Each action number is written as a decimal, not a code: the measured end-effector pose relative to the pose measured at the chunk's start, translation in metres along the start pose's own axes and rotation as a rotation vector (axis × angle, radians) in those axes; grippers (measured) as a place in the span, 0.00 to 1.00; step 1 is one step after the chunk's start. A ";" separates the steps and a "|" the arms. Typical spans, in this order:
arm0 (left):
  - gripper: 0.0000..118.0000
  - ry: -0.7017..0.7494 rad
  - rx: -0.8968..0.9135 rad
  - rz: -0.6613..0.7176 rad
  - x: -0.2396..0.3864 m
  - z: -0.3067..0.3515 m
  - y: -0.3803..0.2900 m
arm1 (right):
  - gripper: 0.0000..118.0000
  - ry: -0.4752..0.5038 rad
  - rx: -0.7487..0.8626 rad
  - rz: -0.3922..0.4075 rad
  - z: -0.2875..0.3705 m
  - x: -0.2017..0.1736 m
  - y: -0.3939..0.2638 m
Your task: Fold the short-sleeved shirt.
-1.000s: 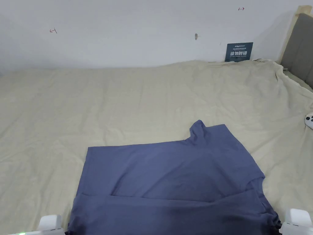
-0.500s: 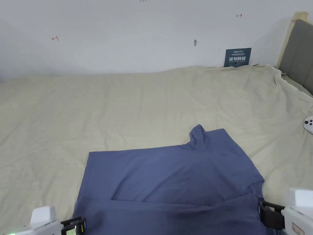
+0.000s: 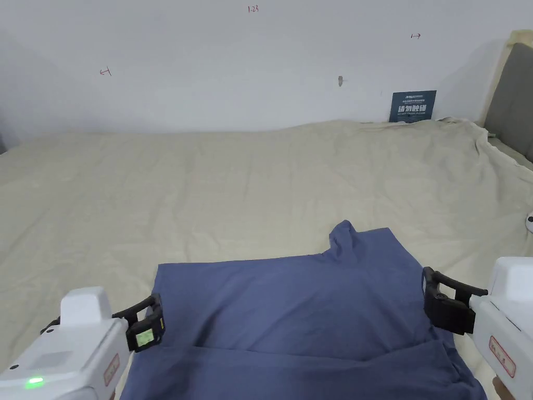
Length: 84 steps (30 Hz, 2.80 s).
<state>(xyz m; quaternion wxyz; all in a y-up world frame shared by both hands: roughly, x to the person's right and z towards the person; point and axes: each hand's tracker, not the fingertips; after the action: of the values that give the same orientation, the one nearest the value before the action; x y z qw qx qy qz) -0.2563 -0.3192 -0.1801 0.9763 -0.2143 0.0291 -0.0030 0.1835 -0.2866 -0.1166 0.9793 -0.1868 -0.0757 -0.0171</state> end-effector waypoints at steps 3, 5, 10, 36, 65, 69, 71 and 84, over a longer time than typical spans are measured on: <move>0.20 -0.007 0.027 -0.013 0.008 -0.003 -0.003 | 0.14 -0.001 0.020 -0.017 -0.003 -0.003 0.002; 0.06 -0.057 0.033 -0.007 0.008 -0.008 -0.001 | 0.00 0.007 0.040 -0.028 -0.007 -0.003 0.001; 0.00 -0.149 -0.027 0.046 0.004 -0.034 0.007 | 0.00 0.022 0.038 -0.005 -0.026 -0.006 0.004; 0.73 -0.034 -0.643 -0.003 -0.018 -0.396 0.007 | 0.00 -0.019 -0.159 -0.003 -0.174 0.001 -0.014; 0.02 -0.236 -0.443 -0.153 0.005 -0.292 0.048 | 0.85 0.014 -0.582 0.062 -0.434 0.055 -0.022; 0.02 -0.233 -0.452 -0.147 0.002 -0.292 0.045 | 0.61 0.012 -0.617 0.041 -0.448 0.050 -0.034; 0.02 -0.233 -0.456 -0.143 0.001 -0.291 0.044 | 0.45 0.006 -0.627 0.046 -0.451 0.046 -0.039; 0.02 -0.213 -0.432 -0.083 -0.010 -0.280 0.044 | 0.01 0.092 -0.497 0.067 -0.391 0.033 -0.012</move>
<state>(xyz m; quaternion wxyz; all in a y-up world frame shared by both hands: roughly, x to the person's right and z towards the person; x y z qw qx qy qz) -0.2832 -0.3964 -0.4513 0.9044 -0.4183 -0.0830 -0.0144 0.2712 -0.4416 -0.4666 0.9058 -0.4232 -0.0183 -0.0110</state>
